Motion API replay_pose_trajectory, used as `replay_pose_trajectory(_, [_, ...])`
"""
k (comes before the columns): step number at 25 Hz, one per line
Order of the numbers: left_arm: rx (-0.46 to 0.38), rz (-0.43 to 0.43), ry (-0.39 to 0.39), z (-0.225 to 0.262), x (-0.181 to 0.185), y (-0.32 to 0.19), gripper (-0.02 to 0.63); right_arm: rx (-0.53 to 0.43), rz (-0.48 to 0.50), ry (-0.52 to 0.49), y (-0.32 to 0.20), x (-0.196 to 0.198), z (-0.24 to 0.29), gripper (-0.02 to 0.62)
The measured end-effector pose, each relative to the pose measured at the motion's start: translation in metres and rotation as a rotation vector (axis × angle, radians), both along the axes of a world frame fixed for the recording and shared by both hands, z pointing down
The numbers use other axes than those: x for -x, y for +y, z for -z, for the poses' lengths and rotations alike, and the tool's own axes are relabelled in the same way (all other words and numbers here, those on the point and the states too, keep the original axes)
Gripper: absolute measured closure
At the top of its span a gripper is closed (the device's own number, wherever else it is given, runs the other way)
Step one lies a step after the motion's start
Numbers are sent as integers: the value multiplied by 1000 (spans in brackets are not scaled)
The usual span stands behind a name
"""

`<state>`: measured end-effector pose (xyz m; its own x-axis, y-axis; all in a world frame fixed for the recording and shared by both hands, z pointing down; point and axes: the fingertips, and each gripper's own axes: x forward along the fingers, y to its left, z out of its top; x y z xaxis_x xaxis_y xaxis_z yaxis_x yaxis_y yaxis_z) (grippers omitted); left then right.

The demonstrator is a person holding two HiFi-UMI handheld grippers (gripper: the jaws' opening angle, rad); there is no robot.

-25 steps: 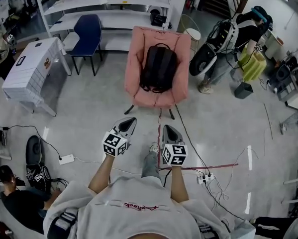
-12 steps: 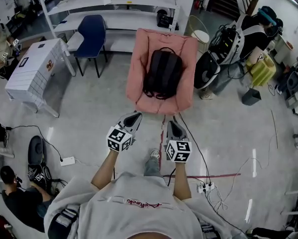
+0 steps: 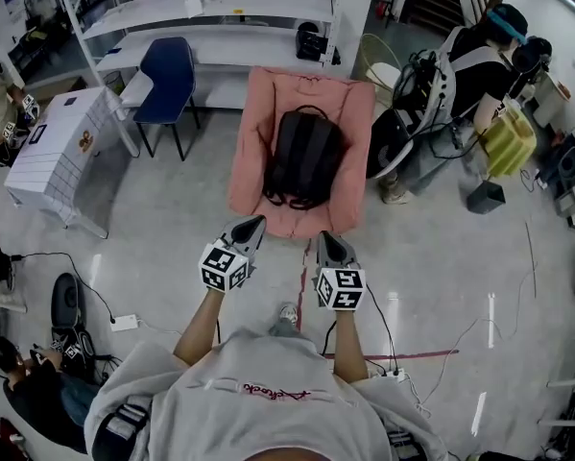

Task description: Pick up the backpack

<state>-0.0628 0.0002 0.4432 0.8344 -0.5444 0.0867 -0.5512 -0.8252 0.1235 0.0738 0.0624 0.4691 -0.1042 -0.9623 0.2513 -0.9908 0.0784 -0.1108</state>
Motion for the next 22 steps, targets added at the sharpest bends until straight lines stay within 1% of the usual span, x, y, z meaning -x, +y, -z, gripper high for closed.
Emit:
replay_pose_trajectory(6, [7, 2, -12, -2, -49, -44, 595, 15, 7, -2, -41, -50, -1, 577])
replay_pose_trajectory(11, [7, 12, -23, -8, -78, -70, 596, 25, 33, -4, -71, -76, -7, 577])
replay_pose_trajectory(17, [30, 17, -35, -19, -98, -85, 595, 42, 47, -12, -89, -94, -17, 577])
replay_pose_trajectory(22, [45, 17, -52, -29, -107, -95, 595, 60, 49, -42, -97, -98, -30, 577])
